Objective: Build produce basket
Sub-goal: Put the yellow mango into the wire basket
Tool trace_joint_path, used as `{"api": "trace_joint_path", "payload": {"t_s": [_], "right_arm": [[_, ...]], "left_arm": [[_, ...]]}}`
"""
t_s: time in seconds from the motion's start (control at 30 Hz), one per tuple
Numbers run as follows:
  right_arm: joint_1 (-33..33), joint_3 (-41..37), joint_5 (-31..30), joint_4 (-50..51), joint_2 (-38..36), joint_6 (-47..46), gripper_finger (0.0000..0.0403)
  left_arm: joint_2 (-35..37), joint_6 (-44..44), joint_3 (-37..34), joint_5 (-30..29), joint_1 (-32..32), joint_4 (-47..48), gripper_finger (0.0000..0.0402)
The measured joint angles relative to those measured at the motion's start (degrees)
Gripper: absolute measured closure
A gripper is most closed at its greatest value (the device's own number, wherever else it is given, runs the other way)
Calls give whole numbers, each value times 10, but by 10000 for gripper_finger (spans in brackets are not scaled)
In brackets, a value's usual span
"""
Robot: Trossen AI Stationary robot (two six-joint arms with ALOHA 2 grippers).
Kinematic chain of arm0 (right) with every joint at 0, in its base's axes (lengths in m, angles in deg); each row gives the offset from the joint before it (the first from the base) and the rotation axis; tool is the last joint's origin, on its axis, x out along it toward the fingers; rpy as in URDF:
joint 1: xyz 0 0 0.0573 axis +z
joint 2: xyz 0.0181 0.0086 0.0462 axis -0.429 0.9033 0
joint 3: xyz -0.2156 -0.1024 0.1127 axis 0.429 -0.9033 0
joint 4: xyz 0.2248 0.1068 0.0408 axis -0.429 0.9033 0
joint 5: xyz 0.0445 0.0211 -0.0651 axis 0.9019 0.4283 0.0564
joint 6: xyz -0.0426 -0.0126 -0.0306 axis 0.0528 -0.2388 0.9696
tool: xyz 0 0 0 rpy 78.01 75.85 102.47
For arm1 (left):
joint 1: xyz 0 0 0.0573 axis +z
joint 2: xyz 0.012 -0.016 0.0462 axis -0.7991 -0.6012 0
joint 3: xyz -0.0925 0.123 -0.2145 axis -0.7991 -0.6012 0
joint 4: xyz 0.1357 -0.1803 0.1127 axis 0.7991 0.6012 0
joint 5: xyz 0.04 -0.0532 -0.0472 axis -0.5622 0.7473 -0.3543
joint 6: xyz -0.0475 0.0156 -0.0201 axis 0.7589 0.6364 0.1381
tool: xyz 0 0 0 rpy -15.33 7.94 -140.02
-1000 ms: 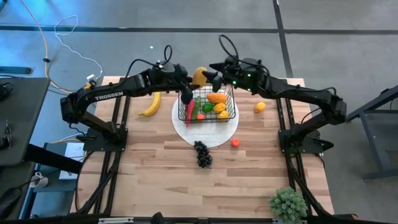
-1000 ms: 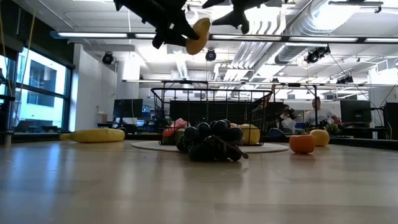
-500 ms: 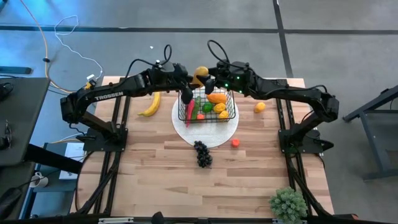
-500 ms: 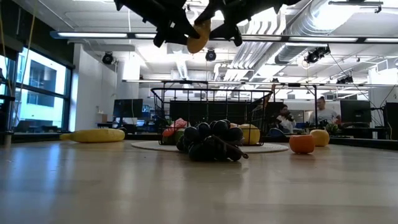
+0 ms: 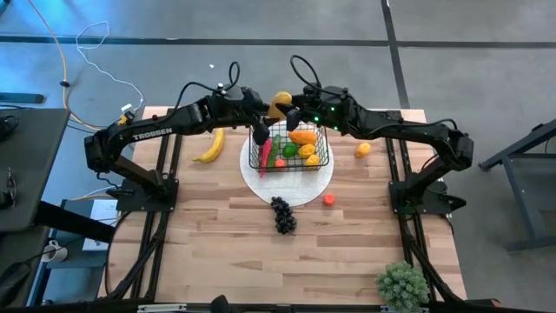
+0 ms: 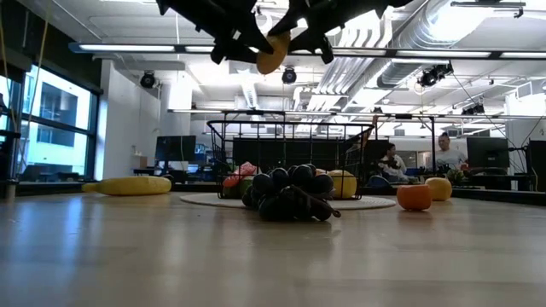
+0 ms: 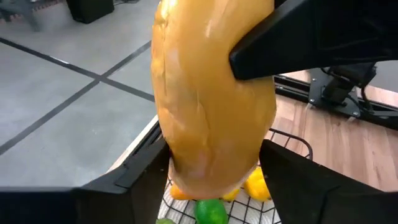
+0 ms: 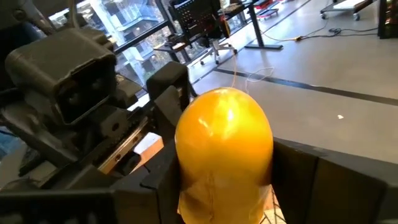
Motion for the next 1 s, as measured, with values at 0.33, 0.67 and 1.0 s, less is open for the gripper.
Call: {"api": "trace_joint_path", "payload": {"t_s": [0.33, 0.67, 1.0], "right_arm": [[-39, 0, -8, 60, 0, 63, 235], [-83, 0, 52, 202, 3, 250, 235], [-88, 0, 103, 272, 65, 420, 235]], "left_arm": [[7, -29, 0, -83, 5, 12, 132], [10, 10, 0, -85, 27, 58, 133], [10, 113, 0, -85, 45, 111, 133]]}}
